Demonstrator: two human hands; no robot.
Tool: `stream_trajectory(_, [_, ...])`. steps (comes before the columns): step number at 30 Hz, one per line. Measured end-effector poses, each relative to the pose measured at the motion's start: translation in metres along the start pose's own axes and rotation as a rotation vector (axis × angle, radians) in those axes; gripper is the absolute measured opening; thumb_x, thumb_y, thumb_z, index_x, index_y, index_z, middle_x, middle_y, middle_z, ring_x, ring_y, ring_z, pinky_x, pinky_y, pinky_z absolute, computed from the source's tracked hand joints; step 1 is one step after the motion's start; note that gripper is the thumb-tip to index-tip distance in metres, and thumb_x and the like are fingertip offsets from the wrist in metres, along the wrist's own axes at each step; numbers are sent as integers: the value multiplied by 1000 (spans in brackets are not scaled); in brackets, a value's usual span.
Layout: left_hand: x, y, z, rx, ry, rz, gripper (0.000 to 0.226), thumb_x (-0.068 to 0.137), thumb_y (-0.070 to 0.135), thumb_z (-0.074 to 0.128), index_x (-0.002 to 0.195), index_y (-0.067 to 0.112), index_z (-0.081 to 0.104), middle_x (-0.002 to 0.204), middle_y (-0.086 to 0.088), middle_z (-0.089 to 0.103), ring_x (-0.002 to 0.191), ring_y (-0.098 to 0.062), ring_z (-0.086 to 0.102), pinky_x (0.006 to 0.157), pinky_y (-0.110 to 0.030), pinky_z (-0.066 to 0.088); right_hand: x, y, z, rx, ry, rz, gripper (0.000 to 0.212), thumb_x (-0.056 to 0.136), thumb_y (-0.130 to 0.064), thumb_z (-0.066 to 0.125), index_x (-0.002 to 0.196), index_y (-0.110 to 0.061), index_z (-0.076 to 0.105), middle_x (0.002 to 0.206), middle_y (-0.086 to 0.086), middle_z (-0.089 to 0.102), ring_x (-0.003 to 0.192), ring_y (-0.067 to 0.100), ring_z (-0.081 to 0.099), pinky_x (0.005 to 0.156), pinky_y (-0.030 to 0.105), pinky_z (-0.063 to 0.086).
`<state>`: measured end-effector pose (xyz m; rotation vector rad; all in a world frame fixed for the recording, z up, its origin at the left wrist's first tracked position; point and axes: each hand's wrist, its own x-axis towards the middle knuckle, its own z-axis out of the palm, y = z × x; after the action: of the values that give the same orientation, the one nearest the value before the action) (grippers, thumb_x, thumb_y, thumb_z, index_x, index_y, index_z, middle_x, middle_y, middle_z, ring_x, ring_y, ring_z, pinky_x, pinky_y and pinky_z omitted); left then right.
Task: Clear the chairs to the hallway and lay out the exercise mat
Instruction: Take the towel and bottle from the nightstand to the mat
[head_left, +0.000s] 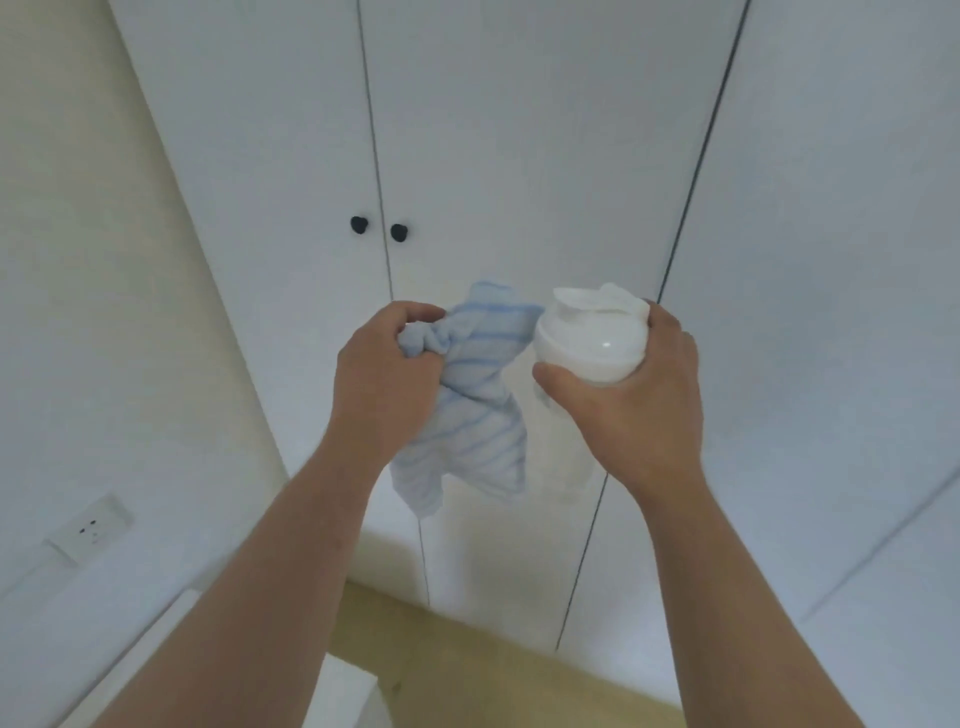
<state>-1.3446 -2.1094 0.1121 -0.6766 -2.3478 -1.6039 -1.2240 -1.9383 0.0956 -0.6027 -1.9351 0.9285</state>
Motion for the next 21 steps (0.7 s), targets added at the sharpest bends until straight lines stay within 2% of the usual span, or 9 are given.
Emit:
stream_trajectory(3, [-13,33,53,-30,-80,38,33,81,11,58,104,33,70,98,19,71,96,-7,65,84,-31,53,11,28,-55,-34,66,41,92,48,-64,80,130,-52,39,107,-28,41,93,-29,43,69,12,34])
stream_trajectory(8, [-31,76,128,-84,-166,89,35,79,8,59,99,35,70,91,27,70,90,8,62,76,-20,48,20,69,-134,-86,182,69,93,47,-66,81,128,-55,38,107,-29,41,94,-29,44,67,14,37])
stream_trajectory(10, [-46,101,176,-105,-240,128,35,79,8,60,99,36,70,89,28,70,89,9,62,75,-19,48,21,93,-180,-119,254,102,92,47,-66,81,128,-56,38,107,-29,41,95,-30,42,67,14,36])
stream_trajectory(12, [-54,111,194,-144,-263,140,34,80,9,61,97,37,69,90,30,70,89,8,63,77,-22,50,21,101,-199,-133,263,113,90,47,-65,81,126,-58,38,107,-29,42,96,-29,43,67,14,36])
stream_trajectory(14, [-68,134,238,-163,-351,194,35,80,9,61,96,39,69,92,33,69,89,8,63,78,-22,50,18,119,-240,-166,334,166,87,47,-64,81,122,-59,37,106,-28,42,95,-27,45,67,15,38])
stream_trajectory(17, [-88,171,301,-210,-503,234,39,78,6,61,94,41,68,92,34,68,89,8,64,80,-23,51,14,146,-299,-247,466,221,89,48,-63,81,127,-52,42,109,-25,44,97,-24,46,68,18,41])
stream_trajectory(21, [-113,209,368,-274,-647,264,41,76,5,59,96,39,70,91,31,69,88,5,65,80,-25,52,12,175,-360,-324,590,294,91,48,-62,81,130,-47,46,116,-20,55,98,-8,58,77,31,55])
